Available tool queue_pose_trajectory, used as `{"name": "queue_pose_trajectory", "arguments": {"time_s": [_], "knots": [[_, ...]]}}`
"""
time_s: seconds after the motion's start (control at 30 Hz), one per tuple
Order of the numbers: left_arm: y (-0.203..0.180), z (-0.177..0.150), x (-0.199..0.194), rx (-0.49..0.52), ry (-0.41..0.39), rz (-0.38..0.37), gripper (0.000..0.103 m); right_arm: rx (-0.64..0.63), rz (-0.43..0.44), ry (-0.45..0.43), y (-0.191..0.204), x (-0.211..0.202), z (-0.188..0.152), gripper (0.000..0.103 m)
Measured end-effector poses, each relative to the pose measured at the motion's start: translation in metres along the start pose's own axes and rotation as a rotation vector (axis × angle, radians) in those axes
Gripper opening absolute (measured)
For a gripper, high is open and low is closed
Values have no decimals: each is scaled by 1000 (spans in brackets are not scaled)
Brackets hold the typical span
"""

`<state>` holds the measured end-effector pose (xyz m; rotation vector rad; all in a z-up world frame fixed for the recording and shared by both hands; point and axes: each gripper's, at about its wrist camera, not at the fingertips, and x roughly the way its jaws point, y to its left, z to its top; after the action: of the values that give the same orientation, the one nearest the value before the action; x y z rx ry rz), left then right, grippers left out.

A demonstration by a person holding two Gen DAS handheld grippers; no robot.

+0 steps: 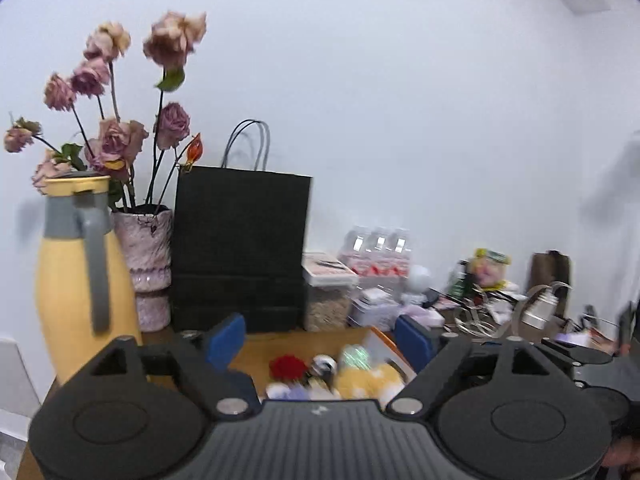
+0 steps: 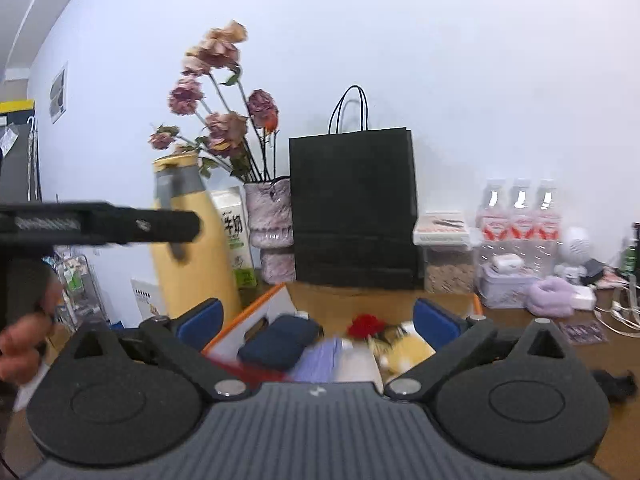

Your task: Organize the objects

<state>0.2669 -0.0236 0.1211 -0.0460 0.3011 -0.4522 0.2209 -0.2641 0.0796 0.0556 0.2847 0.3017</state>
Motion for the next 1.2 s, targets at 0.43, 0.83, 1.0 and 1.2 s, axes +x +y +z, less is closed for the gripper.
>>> {"name": "queue_pose_trajectory", "arguments": {"time_s": [0.43, 0.83, 1.0, 1.2], "knots": [[-41, -145, -100, 5, 231, 79, 91, -60, -177, 177, 29, -104, -112, 103], [-25, -185, -50, -48, 360, 116, 51, -6, -160, 208, 25, -82, -130, 72], [-26, -196, -24, -37, 414, 67, 30, 5, -148, 269, 16, -43, -132, 62], [-29, -198, -18, 22, 420, 47, 6, -60, -123, 285, 13, 15, -121, 58]]}}
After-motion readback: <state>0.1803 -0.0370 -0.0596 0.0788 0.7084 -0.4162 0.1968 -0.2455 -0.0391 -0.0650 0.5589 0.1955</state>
